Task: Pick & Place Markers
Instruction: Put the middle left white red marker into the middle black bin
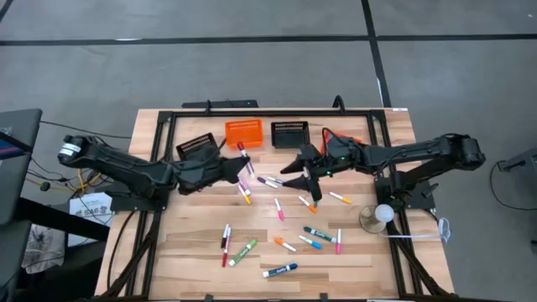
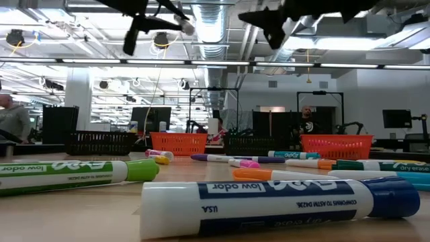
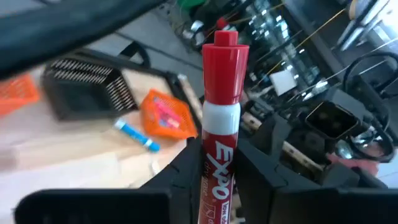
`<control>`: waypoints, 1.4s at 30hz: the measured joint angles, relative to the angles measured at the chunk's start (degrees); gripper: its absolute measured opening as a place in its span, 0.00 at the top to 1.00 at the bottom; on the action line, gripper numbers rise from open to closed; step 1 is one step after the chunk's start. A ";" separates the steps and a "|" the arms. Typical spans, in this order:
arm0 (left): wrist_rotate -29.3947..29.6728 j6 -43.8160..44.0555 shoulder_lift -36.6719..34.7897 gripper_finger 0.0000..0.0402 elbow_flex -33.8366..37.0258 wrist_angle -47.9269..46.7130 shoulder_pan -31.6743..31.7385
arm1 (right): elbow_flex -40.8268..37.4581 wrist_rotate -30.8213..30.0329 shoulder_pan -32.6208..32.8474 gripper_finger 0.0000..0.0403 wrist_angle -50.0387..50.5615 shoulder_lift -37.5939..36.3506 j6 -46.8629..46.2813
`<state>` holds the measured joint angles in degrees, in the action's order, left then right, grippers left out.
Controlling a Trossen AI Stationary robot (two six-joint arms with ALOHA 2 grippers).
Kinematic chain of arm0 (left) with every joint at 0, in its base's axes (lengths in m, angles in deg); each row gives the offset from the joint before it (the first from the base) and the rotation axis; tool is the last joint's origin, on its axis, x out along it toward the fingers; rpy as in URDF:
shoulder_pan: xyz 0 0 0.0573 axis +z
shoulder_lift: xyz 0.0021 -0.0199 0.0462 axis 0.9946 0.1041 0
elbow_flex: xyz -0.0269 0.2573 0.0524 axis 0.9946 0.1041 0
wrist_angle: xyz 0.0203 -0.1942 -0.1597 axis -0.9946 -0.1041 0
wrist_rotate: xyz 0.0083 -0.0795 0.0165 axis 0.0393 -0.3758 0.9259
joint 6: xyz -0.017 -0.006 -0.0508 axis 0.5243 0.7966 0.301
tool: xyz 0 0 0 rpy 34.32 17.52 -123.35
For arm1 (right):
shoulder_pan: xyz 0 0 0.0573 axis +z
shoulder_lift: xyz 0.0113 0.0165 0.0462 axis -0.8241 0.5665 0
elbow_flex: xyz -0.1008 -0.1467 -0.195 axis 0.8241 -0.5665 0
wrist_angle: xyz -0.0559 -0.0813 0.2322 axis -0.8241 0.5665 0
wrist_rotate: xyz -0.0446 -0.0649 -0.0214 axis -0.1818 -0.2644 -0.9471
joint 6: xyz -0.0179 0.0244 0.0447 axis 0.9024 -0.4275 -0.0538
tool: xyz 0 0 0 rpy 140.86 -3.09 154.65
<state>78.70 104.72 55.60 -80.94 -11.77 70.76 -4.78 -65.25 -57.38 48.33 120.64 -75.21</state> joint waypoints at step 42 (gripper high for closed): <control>-3.44 -8.72 6.76 0.80 -1.03 12.26 1.26 | 14.99 7.50 -7.41 0.43 -1.70 18.09 -4.89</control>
<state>75.26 96.00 62.35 -81.97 0.49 72.02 10.21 -57.75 -64.79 46.63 138.73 -80.10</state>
